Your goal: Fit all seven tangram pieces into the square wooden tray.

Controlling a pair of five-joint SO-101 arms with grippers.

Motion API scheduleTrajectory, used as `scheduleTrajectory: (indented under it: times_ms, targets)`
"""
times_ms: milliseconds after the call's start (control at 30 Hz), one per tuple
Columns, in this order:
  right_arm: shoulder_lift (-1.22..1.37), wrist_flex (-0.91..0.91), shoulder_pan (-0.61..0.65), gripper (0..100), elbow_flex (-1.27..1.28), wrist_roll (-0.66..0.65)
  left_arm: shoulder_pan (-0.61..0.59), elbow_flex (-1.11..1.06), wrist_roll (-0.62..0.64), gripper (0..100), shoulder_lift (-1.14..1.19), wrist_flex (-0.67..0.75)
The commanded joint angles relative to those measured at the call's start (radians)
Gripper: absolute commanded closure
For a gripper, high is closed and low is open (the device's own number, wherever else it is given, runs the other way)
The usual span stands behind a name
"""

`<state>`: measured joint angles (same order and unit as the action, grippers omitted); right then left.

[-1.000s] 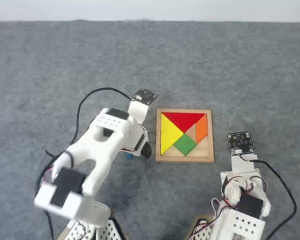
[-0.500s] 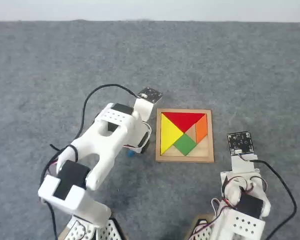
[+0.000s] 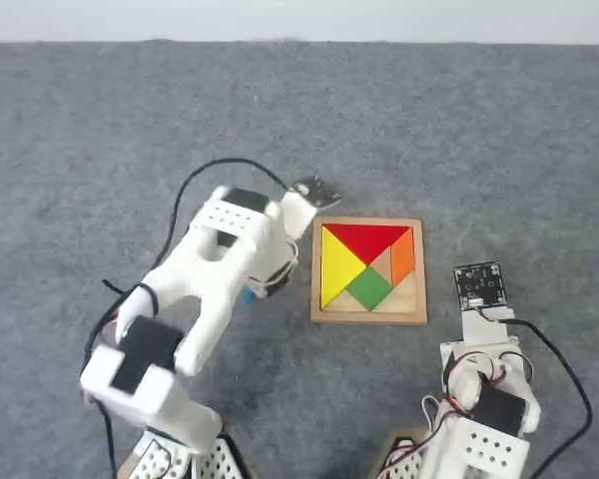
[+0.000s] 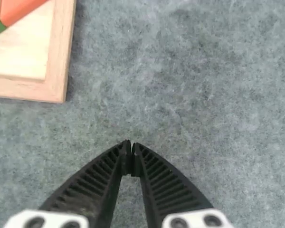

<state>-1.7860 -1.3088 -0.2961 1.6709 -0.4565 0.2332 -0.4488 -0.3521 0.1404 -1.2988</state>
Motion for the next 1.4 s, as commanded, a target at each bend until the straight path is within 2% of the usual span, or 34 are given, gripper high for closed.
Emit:
scheduleTrajectory:
  times_ms: [0,167,300,467,967,1167,1367]
  targets:
    - [-0.027,-0.010,-0.010,96.5,0.012,-0.011,0.044,0.134,-0.157,99,-0.193,-0.169]
    - [-0.027,-0.010,-0.010,96.5,0.012,-0.011,0.233,0.145,-0.235,99,-0.249,-0.219]
    - [-0.027,-0.010,-0.010,96.5,0.012,-0.011,0.361,0.140,-0.235,99,-0.129,-0.123]
    - [-0.027,-0.010,-0.010,96.5,0.012,-0.011,0.428,0.159,-0.255,99,-0.015,-0.049]
    - [-0.027,-0.010,-0.010,96.5,0.012,-0.011,0.440,0.157,-0.285,99,-0.002,0.060]
    - [-0.027,-0.010,-0.010,96.5,0.012,-0.011,0.439,0.174,-0.226,99,-0.008,0.064]
    - [-0.027,-0.010,-0.010,96.5,0.012,-0.011,0.333,0.269,-0.189,99,-0.002,0.061]
